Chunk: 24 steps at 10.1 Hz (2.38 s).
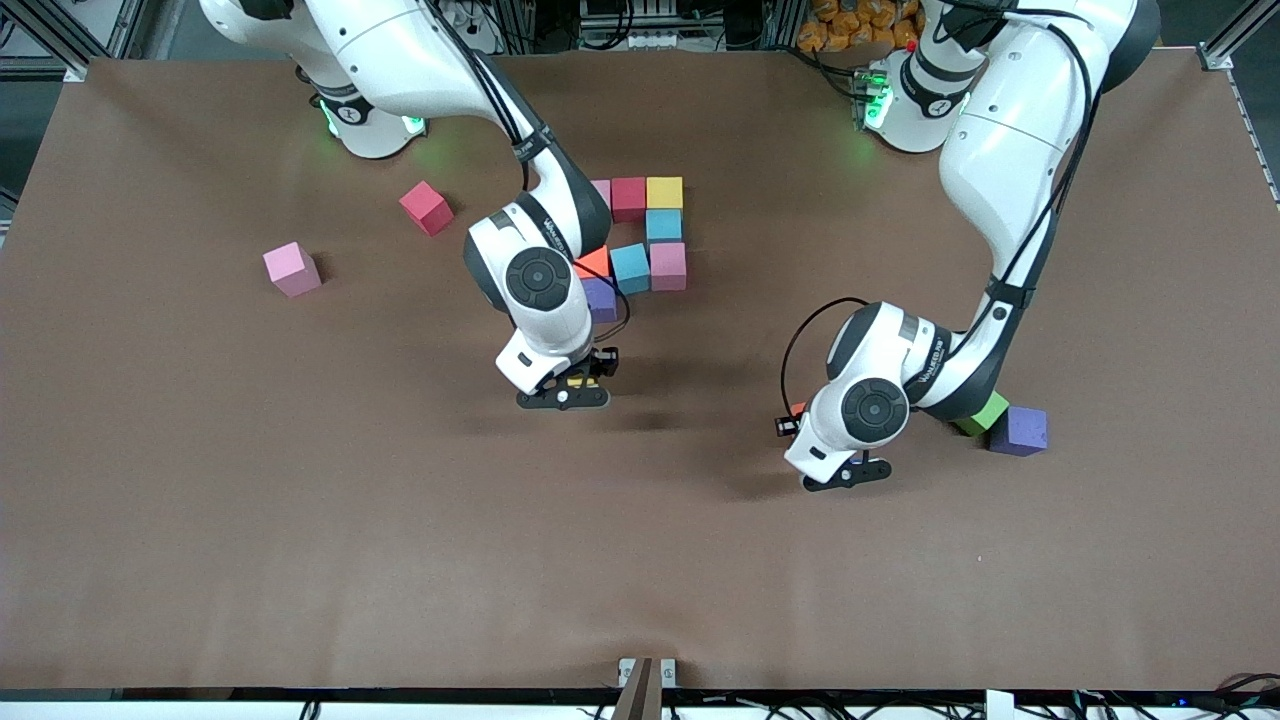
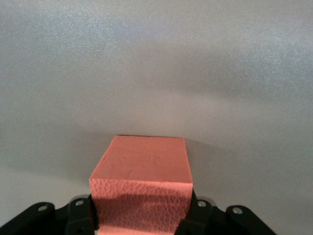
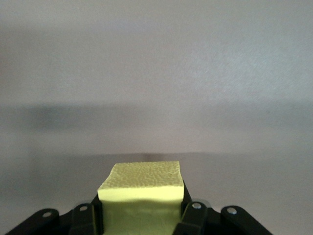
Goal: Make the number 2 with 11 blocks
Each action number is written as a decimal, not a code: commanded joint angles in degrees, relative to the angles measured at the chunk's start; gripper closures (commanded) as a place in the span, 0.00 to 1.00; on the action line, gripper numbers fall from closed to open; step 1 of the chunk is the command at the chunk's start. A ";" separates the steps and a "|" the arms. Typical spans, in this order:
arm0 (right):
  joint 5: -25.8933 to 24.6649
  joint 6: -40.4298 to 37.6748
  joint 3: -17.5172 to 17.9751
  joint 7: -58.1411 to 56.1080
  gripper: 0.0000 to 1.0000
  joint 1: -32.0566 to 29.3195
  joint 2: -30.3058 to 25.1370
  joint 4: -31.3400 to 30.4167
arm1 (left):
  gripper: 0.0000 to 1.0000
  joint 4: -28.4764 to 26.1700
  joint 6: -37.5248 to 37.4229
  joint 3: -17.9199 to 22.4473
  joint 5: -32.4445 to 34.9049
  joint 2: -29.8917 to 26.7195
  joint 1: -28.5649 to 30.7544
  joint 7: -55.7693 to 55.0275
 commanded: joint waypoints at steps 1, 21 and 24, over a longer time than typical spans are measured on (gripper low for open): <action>0.69 3.31 0.16 2.15 1.00 1.49 -1.83 -4.84 | 0.71 0.41 0.53 -0.11 1.27 -0.71 -0.05 -0.71; -0.45 6.99 1.39 4.18 1.00 5.36 -2.62 -9.77 | 0.72 0.77 -1.58 -1.95 0.56 -6.69 -1.37 -19.00; -1.33 7.17 1.39 4.18 1.00 5.36 -2.62 -9.77 | 0.72 0.86 -1.58 -1.95 0.65 -6.69 -1.37 -18.82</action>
